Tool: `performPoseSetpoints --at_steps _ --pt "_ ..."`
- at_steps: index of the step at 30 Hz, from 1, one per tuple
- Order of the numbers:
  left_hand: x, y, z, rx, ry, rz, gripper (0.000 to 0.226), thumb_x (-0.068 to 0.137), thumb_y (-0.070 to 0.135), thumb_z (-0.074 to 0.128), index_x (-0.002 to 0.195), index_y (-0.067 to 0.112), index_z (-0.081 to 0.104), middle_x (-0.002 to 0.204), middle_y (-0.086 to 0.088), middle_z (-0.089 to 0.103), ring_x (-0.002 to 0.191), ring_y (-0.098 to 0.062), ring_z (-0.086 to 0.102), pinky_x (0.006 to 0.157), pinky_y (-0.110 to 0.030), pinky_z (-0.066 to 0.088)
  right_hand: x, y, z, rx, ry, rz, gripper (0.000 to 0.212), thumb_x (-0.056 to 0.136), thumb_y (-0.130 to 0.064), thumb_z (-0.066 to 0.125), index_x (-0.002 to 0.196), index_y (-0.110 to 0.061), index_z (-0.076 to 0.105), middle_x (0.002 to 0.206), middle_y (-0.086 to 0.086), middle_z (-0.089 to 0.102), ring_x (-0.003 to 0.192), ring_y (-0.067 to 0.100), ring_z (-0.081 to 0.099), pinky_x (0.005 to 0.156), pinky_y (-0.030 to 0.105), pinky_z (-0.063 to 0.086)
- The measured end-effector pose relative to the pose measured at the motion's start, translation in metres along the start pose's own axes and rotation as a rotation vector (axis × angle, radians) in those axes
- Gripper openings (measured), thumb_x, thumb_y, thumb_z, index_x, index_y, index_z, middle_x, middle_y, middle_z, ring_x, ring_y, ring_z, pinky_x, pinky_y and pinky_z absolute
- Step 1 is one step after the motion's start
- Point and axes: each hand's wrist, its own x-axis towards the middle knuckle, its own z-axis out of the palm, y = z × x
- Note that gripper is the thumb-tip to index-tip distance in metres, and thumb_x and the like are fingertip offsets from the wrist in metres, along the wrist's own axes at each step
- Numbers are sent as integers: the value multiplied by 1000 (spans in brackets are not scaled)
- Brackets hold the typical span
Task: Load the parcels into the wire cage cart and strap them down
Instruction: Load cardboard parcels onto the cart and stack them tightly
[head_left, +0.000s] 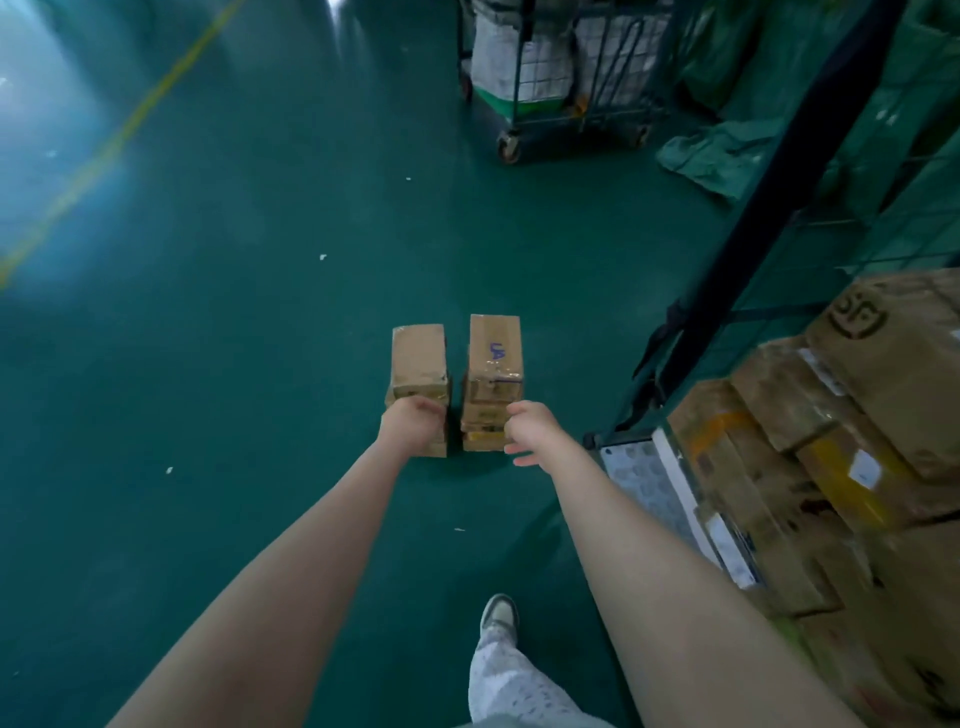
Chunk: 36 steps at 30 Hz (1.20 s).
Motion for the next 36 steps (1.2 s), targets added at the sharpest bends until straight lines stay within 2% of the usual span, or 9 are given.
performPoseSetpoints --at_steps 7,12,16,20,23,27,31,34,36 --pt "98 30 -16 -20 44 -68 29 95 14 42 116 12 62 119 -9 61 97 -27 57 75 -26 43 86 -51 -4 -33 -36 50 53 94 2 31 141 -20 40 138 8 44 112 26 55 70 31 48" --pt "142 23 -18 14 -6 -122 32 95 12 40 120 11 60 121 -13 61 109 -34 57 84 -33 48 133 -62 4 -41 -72 110 49 95 1 32 140 -17 40 135 8 47 111 26 56 85 35 50" --pt "186 6 -28 -6 -31 -187 36 91 6 42 123 11 58 96 -10 63 75 -26 55 55 -23 42 177 -74 21 -31 -80 138 49 95 2 32 140 -16 41 136 8 46 115 26 54 89 37 50" --pt "246 -11 -37 59 -77 -232 40 90 7 44 129 11 50 116 -16 61 79 -27 57 61 -22 40 237 -87 47 -2 -67 176 51 94 4 36 141 -16 40 142 7 42 120 27 49 86 35 49" --pt "297 -24 -39 80 -119 -255 40 91 11 45 131 12 47 106 -14 61 69 -19 49 57 -24 37 282 -91 71 25 -56 227 52 93 5 37 141 -15 40 142 7 43 119 29 49 88 37 49" --pt "368 -48 -29 71 -152 -302 50 93 17 47 141 11 33 104 -9 56 83 -20 49 70 -25 38 341 -88 99 37 -18 244 51 93 1 39 142 -14 39 139 7 45 100 23 55 92 40 50" --pt "427 -79 -11 35 -169 -364 68 91 15 46 149 13 9 132 -16 47 102 -30 53 67 -27 37 405 -72 120 -25 4 269 53 93 -5 40 145 -14 35 114 1 45 66 11 42 52 24 37" --pt "463 -104 6 33 -224 -433 73 92 17 48 150 13 4 148 -15 31 126 -31 43 80 -27 34 444 -61 132 -45 2 298 55 93 -8 42 147 -11 30 139 9 45 79 17 48 53 24 33" --pt "481 -116 16 7 -263 -483 71 92 17 50 150 11 8 148 -12 31 128 -29 39 84 -28 33 461 -55 139 -65 7 331 58 95 -10 43 149 -10 23 150 11 34 112 27 51 77 27 44"
